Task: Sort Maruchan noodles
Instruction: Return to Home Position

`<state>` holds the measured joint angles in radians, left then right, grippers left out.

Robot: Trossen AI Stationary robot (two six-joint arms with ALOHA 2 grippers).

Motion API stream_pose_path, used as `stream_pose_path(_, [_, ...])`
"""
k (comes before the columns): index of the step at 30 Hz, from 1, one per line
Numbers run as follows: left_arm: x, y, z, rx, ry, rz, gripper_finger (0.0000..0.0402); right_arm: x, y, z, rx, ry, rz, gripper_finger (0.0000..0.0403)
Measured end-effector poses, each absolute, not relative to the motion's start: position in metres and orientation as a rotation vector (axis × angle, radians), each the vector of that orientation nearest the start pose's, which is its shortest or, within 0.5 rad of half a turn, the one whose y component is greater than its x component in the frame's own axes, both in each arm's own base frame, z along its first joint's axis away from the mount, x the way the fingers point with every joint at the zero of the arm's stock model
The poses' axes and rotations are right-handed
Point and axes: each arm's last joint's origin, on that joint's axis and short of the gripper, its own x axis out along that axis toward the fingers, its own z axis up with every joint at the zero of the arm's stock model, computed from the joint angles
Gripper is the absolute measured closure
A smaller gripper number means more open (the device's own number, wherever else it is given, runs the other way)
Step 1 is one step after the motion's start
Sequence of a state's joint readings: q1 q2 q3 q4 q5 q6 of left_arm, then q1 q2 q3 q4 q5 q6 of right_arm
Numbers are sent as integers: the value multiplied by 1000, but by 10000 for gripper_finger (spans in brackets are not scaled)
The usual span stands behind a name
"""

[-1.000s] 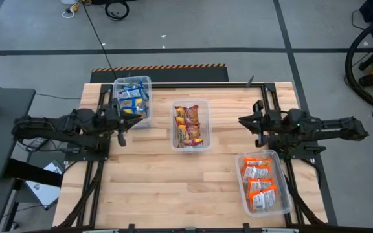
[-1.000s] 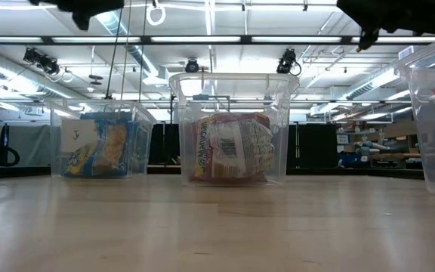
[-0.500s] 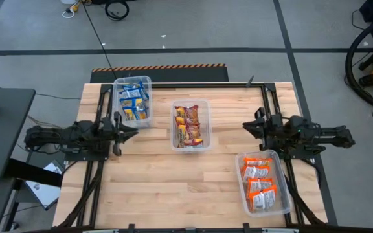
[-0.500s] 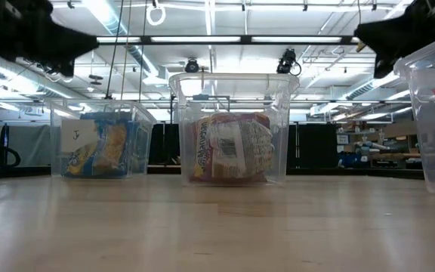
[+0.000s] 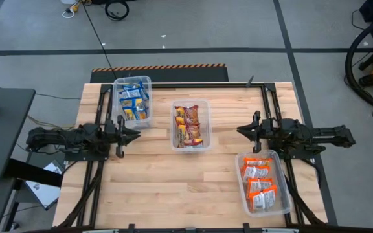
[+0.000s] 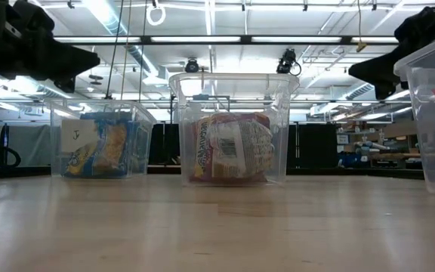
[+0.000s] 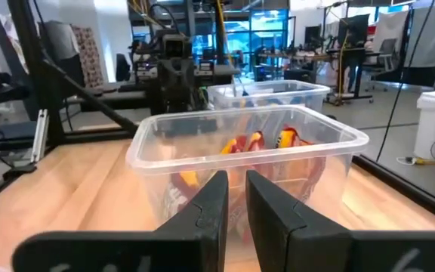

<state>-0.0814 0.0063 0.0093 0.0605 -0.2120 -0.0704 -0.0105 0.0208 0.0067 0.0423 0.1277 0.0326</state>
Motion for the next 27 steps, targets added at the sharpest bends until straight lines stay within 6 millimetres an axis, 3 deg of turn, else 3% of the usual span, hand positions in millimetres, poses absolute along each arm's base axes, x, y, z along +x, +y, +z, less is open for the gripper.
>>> stream_pose_path(27, [97,-2,173,-60,-80,125,344,98,-5,169,34,-37,-139,347])
